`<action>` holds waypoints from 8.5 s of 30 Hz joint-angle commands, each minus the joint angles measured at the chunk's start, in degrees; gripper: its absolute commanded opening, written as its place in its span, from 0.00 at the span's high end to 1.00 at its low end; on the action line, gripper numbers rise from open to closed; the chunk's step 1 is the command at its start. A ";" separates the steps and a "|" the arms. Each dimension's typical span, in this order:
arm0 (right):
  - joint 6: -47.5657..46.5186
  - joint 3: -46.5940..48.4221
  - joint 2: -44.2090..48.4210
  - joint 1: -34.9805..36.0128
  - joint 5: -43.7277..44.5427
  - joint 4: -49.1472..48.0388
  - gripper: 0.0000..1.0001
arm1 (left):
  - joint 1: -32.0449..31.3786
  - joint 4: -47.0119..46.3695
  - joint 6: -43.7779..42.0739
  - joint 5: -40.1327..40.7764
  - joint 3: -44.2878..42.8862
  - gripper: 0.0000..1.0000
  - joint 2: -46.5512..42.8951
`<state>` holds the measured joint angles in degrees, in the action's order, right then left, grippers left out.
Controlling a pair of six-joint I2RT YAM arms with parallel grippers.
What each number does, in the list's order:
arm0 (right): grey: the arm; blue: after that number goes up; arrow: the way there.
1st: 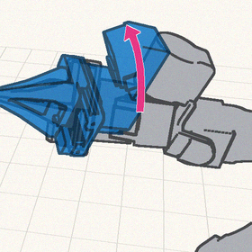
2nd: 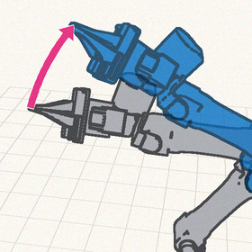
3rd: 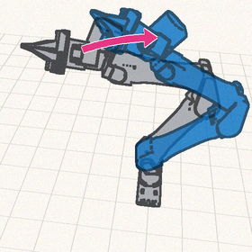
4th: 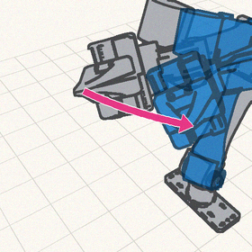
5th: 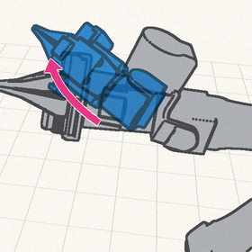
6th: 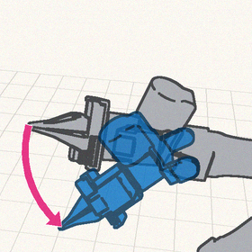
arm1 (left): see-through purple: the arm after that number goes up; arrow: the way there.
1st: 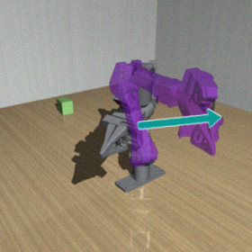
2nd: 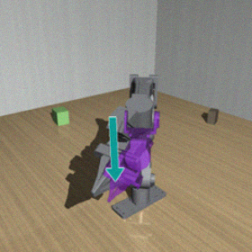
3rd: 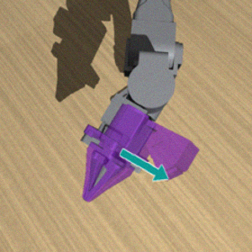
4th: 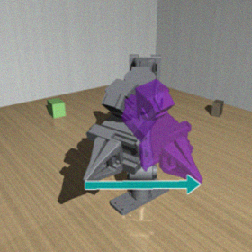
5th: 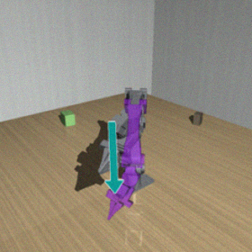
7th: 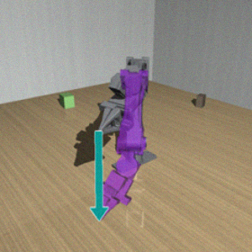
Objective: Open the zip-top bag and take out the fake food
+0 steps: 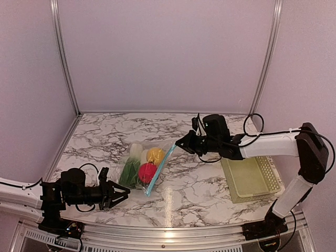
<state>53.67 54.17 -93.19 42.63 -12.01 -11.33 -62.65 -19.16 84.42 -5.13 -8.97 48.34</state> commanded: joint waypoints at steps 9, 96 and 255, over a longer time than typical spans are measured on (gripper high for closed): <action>-0.86 11.06 1.78 3.20 1.31 8.32 0.98 | -0.10 33.79 -23.67 8.05 -25.06 0.46 2.44; -8.10 27.66 -5.10 8.23 6.15 20.16 0.94 | 11.26 46.91 -47.81 5.31 -55.17 1.00 26.44; -23.50 16.49 -7.84 25.76 24.82 23.82 0.33 | 3.59 30.34 -27.62 5.70 -43.43 1.00 24.34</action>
<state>30.26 71.07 -99.35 68.45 14.90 13.39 -58.83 13.50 56.62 0.84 -53.15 73.06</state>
